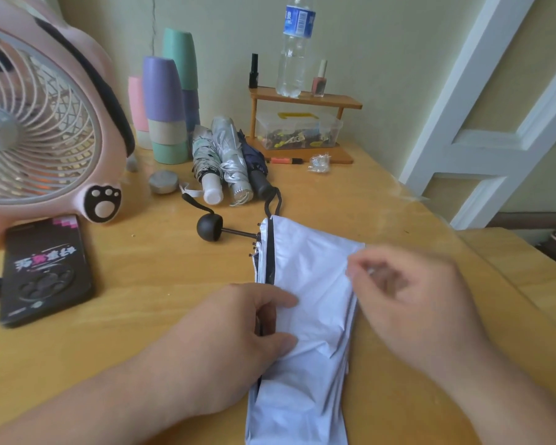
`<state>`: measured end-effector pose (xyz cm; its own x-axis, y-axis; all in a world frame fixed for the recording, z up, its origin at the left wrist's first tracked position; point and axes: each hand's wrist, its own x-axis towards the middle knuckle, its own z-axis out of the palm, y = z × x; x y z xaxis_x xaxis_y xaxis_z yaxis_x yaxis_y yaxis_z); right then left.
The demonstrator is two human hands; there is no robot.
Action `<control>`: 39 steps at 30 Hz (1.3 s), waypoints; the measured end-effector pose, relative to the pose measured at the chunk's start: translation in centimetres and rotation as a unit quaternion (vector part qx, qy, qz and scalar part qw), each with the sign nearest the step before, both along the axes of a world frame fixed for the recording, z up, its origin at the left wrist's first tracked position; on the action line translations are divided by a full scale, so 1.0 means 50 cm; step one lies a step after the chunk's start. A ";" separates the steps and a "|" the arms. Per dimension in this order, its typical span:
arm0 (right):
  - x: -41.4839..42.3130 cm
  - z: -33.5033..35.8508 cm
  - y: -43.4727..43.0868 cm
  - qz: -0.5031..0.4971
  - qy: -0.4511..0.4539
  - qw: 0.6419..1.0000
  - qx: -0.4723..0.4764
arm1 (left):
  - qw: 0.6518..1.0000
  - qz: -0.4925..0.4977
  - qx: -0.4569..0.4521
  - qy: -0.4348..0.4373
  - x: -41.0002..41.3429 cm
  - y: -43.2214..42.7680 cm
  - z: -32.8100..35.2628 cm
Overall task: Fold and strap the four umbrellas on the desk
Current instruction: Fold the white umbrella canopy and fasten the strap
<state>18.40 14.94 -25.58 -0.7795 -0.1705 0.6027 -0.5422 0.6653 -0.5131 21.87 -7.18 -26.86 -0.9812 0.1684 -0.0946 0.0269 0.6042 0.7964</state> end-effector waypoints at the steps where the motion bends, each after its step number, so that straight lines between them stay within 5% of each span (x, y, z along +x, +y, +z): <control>1: -0.028 0.027 -0.005 -0.025 -0.013 1.000 0.014 | 1.000 -0.002 -0.008 0.002 0.000 0.001 0.002; 4: -0.133 0.076 -0.038 -0.043 -0.110 0.985 0.125 | 1.000 0.001 -0.015 0.002 0.001 0.003 0.005; 7: -0.192 0.045 -0.082 -0.010 -0.238 0.935 0.264 | 1.000 -0.001 -0.004 0.013 0.004 0.002 0.005; 12: -0.177 -0.007 -0.106 -0.030 -0.213 0.888 0.406 | 1.000 -0.027 0.002 -0.013 0.000 -0.015 0.010; 17: -0.177 0.001 -0.113 -0.013 -0.216 0.880 0.422 | 0.981 0.048 -0.062 0.175 -0.030 -0.037 0.034; 20: -0.180 0.007 -0.112 -0.008 -0.226 0.877 0.424 | 0.945 -0.036 -0.148 0.290 -0.108 -0.042 0.058; 22: -0.182 0.008 -0.112 -0.002 -0.213 0.880 0.425 | 0.930 -0.124 -0.228 0.262 -0.176 -0.032 0.063; 26: -0.193 0.013 -0.086 0.031 -0.262 0.904 0.337 | 0.942 -0.208 -0.260 0.039 -0.262 -0.006 0.042; 29: -0.200 0.029 -0.038 0.060 -0.347 0.904 0.243 | 0.912 -0.215 -0.342 0.071 -0.266 -0.001 0.016; 36: -0.199 0.058 -0.014 0.046 -0.359 0.875 0.322 | 0.853 -0.236 -0.446 0.136 -0.267 0.025 0.056; 39: -0.197 0.062 -0.010 0.048 -0.345 0.881 0.319 | 0.863 -0.242 -0.426 0.121 -0.274 0.074 0.086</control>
<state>8.56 14.46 -22.47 -0.8865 -0.3881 -0.2519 -0.3171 0.9061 -0.2802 8.14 -3.47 -22.55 -0.8237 0.5351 -0.1877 0.5441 0.8390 0.0040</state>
